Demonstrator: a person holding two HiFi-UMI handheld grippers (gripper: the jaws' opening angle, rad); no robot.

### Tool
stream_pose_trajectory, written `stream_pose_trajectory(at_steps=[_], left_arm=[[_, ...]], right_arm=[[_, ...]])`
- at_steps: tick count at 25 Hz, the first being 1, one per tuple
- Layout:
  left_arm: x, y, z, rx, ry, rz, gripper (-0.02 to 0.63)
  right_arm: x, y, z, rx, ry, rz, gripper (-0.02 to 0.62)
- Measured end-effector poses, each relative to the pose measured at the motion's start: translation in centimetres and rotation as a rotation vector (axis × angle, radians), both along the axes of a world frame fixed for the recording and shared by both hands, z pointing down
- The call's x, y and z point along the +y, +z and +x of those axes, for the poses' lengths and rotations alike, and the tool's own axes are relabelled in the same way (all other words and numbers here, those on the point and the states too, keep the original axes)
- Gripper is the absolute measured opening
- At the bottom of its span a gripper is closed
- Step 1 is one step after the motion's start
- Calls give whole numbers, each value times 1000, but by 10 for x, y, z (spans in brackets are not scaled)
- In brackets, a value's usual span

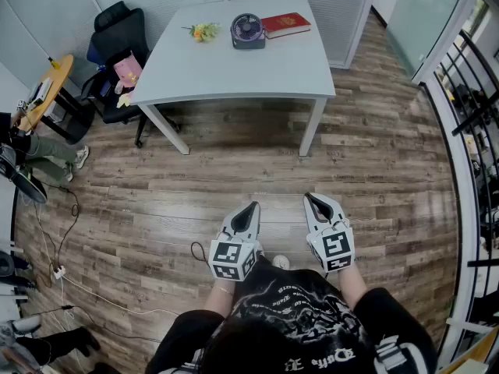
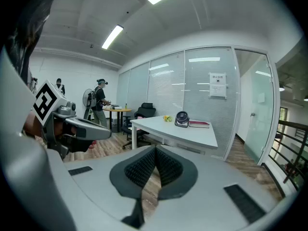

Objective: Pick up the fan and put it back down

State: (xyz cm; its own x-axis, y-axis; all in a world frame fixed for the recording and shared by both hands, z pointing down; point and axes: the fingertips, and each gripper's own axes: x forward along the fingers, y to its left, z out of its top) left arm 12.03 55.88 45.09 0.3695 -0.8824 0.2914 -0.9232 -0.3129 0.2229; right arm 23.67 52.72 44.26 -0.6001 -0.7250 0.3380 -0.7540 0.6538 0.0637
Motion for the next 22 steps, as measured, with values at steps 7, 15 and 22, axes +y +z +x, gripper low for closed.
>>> stream_pose_trajectory(at_steps=[7,15,22], left_arm=[[-6,3,-2,-3,-12,-3,20],[-8,3,-16,-2,-35,0,20],[-8,5,-18,39,-26,-7,21]], right_arm=[[-2,5,-2,23,-14,-6,6],[-11,2,6,-22,42,1,8],[-10,2,5,-56,43,-14,9]])
